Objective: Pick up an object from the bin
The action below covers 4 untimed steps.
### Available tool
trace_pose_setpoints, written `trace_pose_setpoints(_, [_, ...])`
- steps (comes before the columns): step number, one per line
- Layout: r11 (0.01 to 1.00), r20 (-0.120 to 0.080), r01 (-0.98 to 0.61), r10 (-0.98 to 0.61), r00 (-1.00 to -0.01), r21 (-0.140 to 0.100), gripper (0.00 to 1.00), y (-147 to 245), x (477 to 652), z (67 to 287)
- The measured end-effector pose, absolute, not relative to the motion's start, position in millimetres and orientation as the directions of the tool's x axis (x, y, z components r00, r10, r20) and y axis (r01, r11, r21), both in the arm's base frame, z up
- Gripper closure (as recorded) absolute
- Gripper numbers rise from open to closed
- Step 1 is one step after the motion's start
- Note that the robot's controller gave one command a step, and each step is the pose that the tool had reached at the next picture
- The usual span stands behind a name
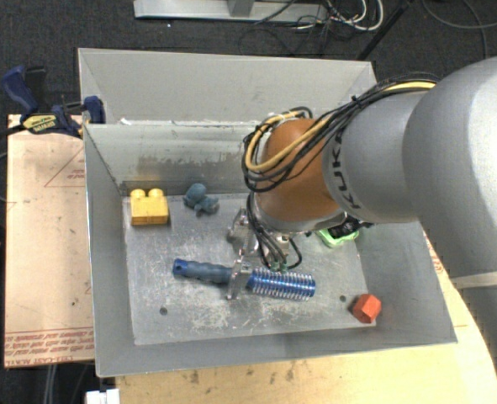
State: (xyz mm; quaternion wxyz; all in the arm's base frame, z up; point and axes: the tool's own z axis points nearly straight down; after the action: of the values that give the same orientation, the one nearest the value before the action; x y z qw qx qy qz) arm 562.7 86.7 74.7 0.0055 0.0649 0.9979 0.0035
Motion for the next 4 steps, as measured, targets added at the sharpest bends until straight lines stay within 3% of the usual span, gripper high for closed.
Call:
trace_pose_setpoints(1, [0.992, -0.005, 0.129, 0.129, -0.992, 0.004, 0.0, 88.7, 564.7, 77.8])
trace_pose_setpoints(2, [0.991, -0.009, 0.131, 0.131, -0.991, 0.007, 1.0, 89.0, 566.4, 80.0])
trace_pose_setpoints(3, [0.991, -0.003, 0.13, 0.13, -0.991, 0.003, 1.0, 89.9, 567.4, 81.6])
trace_pose_setpoints(4, [0.991, -0.006, 0.131, 0.131, -0.991, 0.003, 1.0, 90.6, 569.1, 140.1])
